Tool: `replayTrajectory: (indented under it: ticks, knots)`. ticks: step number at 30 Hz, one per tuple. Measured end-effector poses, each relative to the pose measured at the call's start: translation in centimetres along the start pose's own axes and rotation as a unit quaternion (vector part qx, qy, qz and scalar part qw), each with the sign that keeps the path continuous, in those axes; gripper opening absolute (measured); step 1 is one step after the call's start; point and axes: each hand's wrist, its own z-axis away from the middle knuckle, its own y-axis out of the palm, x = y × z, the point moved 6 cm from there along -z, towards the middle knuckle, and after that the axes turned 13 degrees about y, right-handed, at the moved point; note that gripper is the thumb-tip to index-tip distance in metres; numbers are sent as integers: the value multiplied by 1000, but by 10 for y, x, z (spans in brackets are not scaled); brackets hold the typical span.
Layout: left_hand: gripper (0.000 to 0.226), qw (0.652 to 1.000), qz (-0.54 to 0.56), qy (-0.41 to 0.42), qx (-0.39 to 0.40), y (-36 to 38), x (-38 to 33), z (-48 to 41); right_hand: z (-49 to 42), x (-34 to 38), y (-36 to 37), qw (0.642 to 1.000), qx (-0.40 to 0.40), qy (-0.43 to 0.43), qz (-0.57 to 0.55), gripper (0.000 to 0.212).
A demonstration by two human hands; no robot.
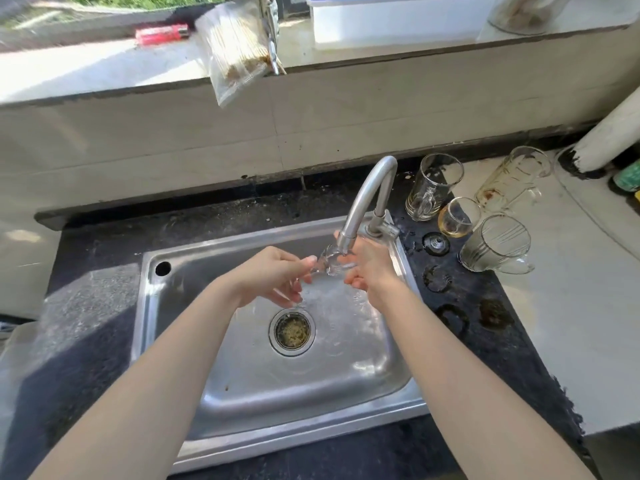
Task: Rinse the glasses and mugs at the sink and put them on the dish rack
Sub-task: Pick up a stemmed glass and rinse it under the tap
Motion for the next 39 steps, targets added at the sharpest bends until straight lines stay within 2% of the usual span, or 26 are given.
replayTrajectory:
  ticks: [3,6,9,12,13,14,16,17,20,22,23,25,28,30,33,37,39]
  knots:
    - [32,999,15,-6,31,1,4,5,0,1,9,1000,-18,6,-14,22]
    - [29,999,21,-5,32,4,6,8,-3,-4,15,993,-53,3,-103,18]
    - [31,998,59,9,7,15,6,9,-3,-11,25,977,-71,-35,-198,39]
    - [32,993,112,16,-33,24,8,10,-3,-14,34,974,-75,-57,-208,63]
    - [31,991,124,15,-39,25,9,11,-4,-13,35,975,-64,-49,-206,61]
    - [30,990,134,11,-40,24,9,12,-6,-12,35,975,-39,-34,-216,51]
    - [29,987,157,-12,-30,21,10,16,-8,-8,39,961,58,4,-269,21]
    - [28,982,183,-29,-20,21,11,18,-5,-7,41,948,109,17,-299,17]
    - [26,944,317,-91,-6,28,12,22,3,-4,46,906,215,6,-364,18]
    - [26,922,373,-99,-13,33,13,23,5,-1,47,910,225,-31,-348,21]
    - [27,925,369,-92,-19,34,14,22,5,-1,47,923,203,-43,-324,26]
    - [27,947,312,-66,-32,36,15,20,2,-2,43,960,109,-48,-255,31]
    - [29,982,175,-15,-73,31,13,14,-1,1,31,989,-44,-84,-112,25]
    - [34,994,49,12,-93,26,11,12,3,9,22,989,-94,-116,-8,27]
    - [36,987,-107,50,-111,18,7,14,13,22,15,962,-147,-184,136,41]
    - [31,974,-147,90,-146,15,3,13,20,33,18,940,-172,-266,130,37]
    - [30,971,-156,103,-150,12,1,12,21,35,18,943,-143,-271,128,39]
